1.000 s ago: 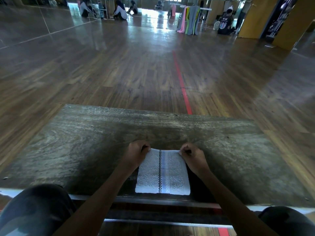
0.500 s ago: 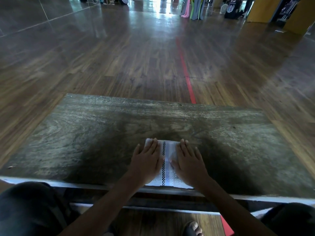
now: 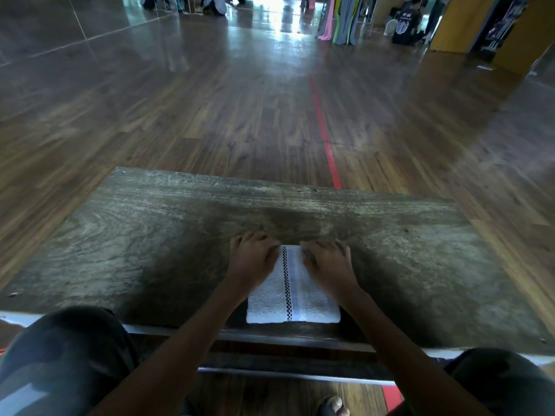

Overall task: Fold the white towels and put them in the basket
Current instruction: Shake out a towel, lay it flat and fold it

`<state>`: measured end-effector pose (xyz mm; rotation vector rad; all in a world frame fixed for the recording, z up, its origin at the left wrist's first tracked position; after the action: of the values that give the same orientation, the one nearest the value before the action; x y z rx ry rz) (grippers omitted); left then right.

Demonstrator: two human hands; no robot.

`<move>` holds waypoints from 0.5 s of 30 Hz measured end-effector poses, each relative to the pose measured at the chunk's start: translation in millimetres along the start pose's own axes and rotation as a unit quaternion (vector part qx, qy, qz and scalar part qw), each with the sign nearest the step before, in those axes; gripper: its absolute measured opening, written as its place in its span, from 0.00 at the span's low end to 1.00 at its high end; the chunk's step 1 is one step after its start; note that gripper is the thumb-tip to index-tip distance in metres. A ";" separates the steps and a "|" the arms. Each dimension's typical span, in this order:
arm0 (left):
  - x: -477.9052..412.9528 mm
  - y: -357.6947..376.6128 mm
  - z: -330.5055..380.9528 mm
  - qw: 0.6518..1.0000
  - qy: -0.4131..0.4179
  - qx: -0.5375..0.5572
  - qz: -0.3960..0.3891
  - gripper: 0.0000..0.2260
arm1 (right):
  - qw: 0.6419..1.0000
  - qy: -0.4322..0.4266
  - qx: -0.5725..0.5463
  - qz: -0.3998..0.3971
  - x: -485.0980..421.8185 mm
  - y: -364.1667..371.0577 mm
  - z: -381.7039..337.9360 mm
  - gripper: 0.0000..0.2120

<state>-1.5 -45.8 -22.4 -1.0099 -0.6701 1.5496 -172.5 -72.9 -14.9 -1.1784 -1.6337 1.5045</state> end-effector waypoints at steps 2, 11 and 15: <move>-5.2 -0.2 1.3 1.000 -0.007 0.026 -0.012 0.09 | 1.000 0.007 -0.016 -0.002 -5.8 -0.7 0.2 0.13; -15.2 1.4 5.3 0.992 -0.038 0.119 0.023 0.06 | 0.993 0.064 -0.089 0.033 -26.4 -3.8 -3.4 0.08; -17.9 1.0 4.3 0.995 -0.030 0.085 0.035 0.06 | 0.995 0.046 -0.045 0.078 -25.8 2.0 -5.7 0.06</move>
<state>-5.3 -62.9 -16.8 -0.8696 -0.5379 1.6728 -156.4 -93.9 -12.7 -1.4311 -1.5935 1.4603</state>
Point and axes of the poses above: each hand's wrist, its own x-axis away from the middle knuckle, its own y-axis out of the palm, z = x × y, the point moved 4 cm from there along -x, towards the middle knuckle, and after that the axes turned 7 degrees about x, right-handed, at the moved point
